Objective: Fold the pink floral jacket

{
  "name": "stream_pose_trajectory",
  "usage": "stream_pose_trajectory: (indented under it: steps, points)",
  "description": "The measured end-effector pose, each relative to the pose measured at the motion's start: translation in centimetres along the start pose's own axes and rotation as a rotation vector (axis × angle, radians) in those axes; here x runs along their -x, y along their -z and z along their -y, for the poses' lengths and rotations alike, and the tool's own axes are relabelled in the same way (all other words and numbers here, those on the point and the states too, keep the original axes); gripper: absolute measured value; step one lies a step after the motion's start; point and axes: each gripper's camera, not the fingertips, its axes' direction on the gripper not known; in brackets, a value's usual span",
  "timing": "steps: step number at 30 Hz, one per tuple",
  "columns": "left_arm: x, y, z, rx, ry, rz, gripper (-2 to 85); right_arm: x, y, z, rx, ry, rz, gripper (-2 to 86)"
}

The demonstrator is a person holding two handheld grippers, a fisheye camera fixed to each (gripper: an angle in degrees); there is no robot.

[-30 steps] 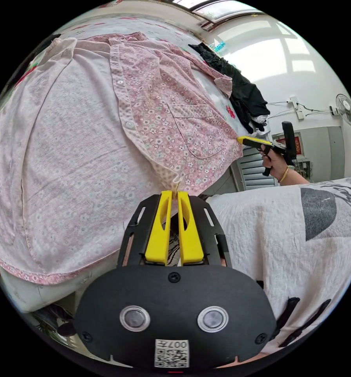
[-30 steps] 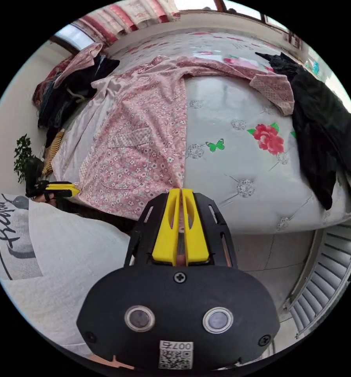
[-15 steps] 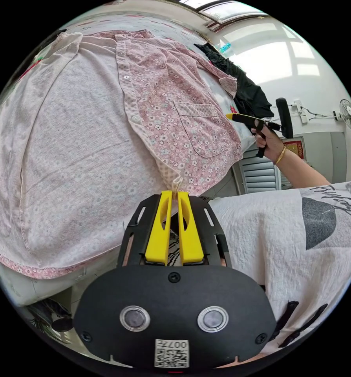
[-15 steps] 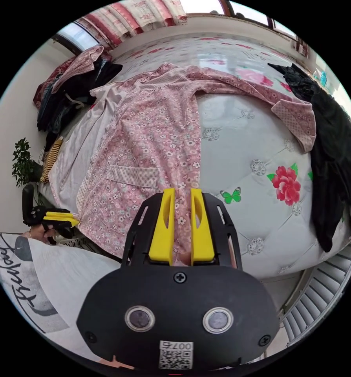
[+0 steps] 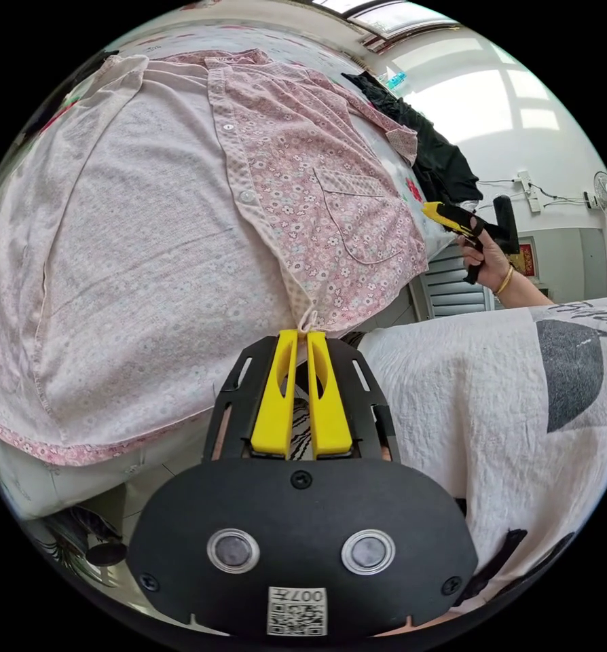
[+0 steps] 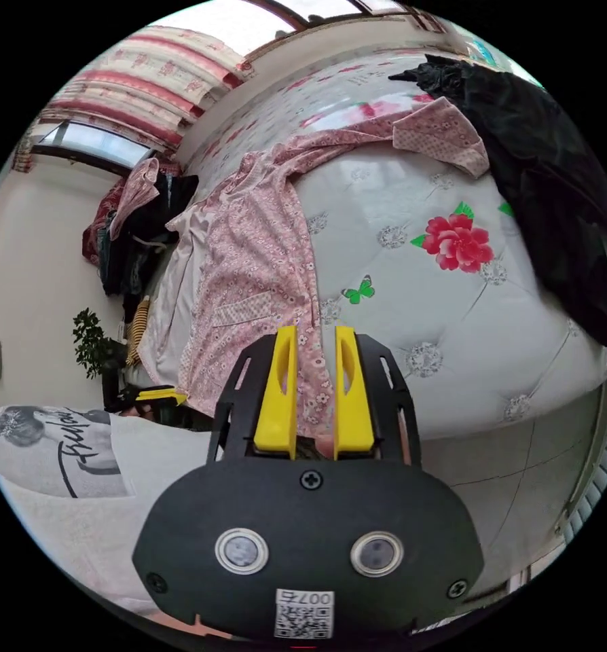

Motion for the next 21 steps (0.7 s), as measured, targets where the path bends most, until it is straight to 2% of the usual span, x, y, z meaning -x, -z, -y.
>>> stream_pose_trajectory:
  steps: [4, 8, 11, 14, 17, 21]
  points:
    - [-1.2, 0.1, 0.5, 0.015, 0.006, -0.009, -0.1, 1.6, -3.6, -2.4, 0.236, 0.099, -0.120, 2.9]
    - [-3.2, 0.2, 1.0, 0.033, -0.042, 0.038, -0.1, 2.7, -5.9, -3.2, 0.358, 0.126, -0.251, 0.9]
    - [-4.8, 0.3, 1.0, 0.046, -0.072, 0.070, 0.3, 3.0, -6.1, -3.6, 0.370, 0.152, -0.263, 0.4]
    - [-5.3, 0.9, 0.5, 0.023, -0.055, 0.021, 1.6, 1.8, -6.0, -3.9, 0.368, 0.093, -0.221, 0.7]
    - [-6.4, 3.8, -1.0, -0.095, -0.071, 0.007, 4.7, 0.7, -5.6, -4.0, 0.405, 0.013, -0.209, 2.3]
    - [-5.0, 10.1, -4.7, -0.295, 0.082, 0.140, 7.1, 2.2, -2.4, -3.5, 0.278, 0.047, -0.254, 3.7]
